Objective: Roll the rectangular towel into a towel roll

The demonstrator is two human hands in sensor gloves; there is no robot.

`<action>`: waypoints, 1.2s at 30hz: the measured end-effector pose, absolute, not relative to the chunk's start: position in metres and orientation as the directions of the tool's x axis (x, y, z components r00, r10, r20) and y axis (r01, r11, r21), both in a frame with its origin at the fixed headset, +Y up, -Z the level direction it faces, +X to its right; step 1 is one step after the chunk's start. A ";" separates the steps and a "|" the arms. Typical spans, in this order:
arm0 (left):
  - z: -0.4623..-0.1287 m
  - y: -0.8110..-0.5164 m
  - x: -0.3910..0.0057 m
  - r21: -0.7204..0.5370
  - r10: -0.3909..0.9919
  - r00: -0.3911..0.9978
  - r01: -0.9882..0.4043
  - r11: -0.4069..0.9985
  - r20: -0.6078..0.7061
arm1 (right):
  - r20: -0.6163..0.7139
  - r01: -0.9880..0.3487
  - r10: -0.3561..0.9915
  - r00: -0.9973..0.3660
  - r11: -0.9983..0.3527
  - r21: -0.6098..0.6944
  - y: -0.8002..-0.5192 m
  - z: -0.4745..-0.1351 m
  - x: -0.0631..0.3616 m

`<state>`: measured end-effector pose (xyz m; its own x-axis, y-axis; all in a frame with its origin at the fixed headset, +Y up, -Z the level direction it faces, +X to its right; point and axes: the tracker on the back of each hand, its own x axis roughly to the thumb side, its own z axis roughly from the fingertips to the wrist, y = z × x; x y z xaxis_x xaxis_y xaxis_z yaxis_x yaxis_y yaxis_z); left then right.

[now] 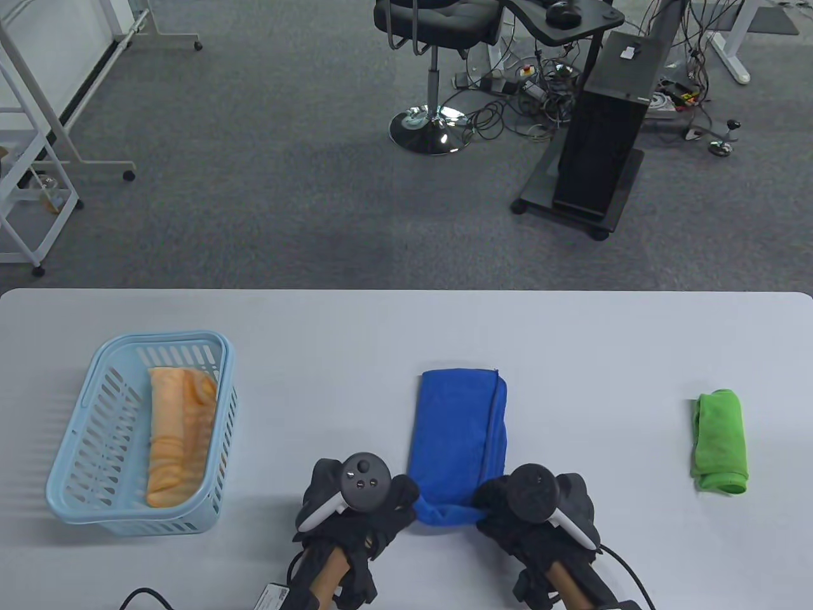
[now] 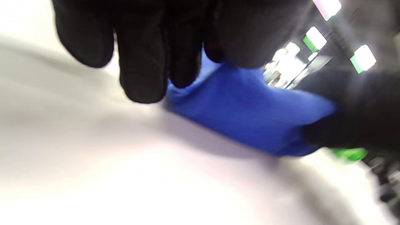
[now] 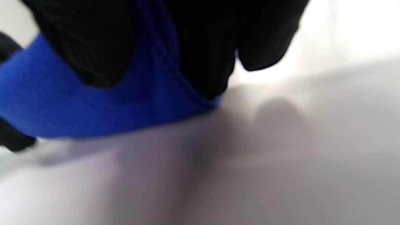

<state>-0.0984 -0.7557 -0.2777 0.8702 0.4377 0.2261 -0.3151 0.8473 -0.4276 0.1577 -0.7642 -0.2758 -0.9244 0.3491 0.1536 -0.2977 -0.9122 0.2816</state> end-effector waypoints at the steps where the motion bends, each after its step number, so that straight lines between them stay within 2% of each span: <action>1: -0.274 -0.750 -0.099 -0.362 0.378 0.902 -0.287 0.887 0.211 | 0.166 -0.257 0.308 -0.937 -0.928 0.270 -0.761 -0.274 0.157; 3: -0.267 -0.736 -0.093 -0.240 0.318 0.916 -0.261 0.935 0.245 | 0.169 -0.248 0.295 -0.941 -0.936 0.251 -0.754 -0.271 0.157; 5: -0.257 -0.731 -0.076 -0.238 0.290 0.894 -0.217 0.947 0.341 | 0.164 -0.284 0.324 -0.932 -0.931 0.227 -0.749 -0.269 0.159; 7: -0.249 -0.738 -0.054 -0.262 0.190 0.894 -0.086 0.961 0.405 | 0.161 -0.306 0.343 -0.925 -0.927 0.217 -0.748 -0.268 0.159; 10: -0.251 -0.754 -0.041 -0.219 0.106 0.893 -0.008 0.976 0.437 | 0.174 -0.283 0.323 -0.930 -0.933 0.221 -0.749 -0.265 0.157; 12: -0.251 -0.762 -0.041 -0.170 0.129 0.896 -0.061 0.984 0.424 | 0.196 -0.252 0.299 -0.934 -0.939 0.233 -0.751 -0.261 0.156; 16: -0.249 -0.762 -0.043 -0.276 0.221 0.897 -0.117 0.954 0.383 | 0.230 -0.201 0.262 -0.937 -0.945 0.257 -0.759 -0.254 0.161; 19: -0.250 -0.755 -0.042 -0.262 0.218 0.904 -0.124 0.957 0.368 | 0.202 -0.208 0.275 -0.940 -0.931 0.301 -0.764 -0.254 0.167; 21: -0.250 -0.757 -0.043 -0.267 0.201 0.911 -0.106 0.958 0.360 | 0.159 -0.242 0.295 -0.942 -0.927 0.287 -0.765 -0.256 0.172; 23: -0.250 -0.762 -0.045 -0.281 0.192 0.918 -0.094 0.955 0.346 | 0.155 -0.212 0.270 -0.950 -0.926 0.313 -0.760 -0.258 0.178; 29: -0.254 -0.769 -0.047 -0.354 0.214 0.926 -0.096 0.930 0.311 | 0.155 -0.353 0.413 -0.898 -0.883 0.309 -0.751 -0.254 0.174; 32: -0.255 -0.768 -0.047 -0.363 0.219 0.931 -0.104 0.926 0.291 | 0.199 -0.279 0.370 -0.907 -0.884 0.375 -0.759 -0.253 0.159; 36: -0.253 -0.768 -0.048 -0.377 0.206 0.933 -0.084 0.922 0.295 | 0.193 -0.199 0.283 -0.939 -0.910 0.365 -0.766 -0.256 0.152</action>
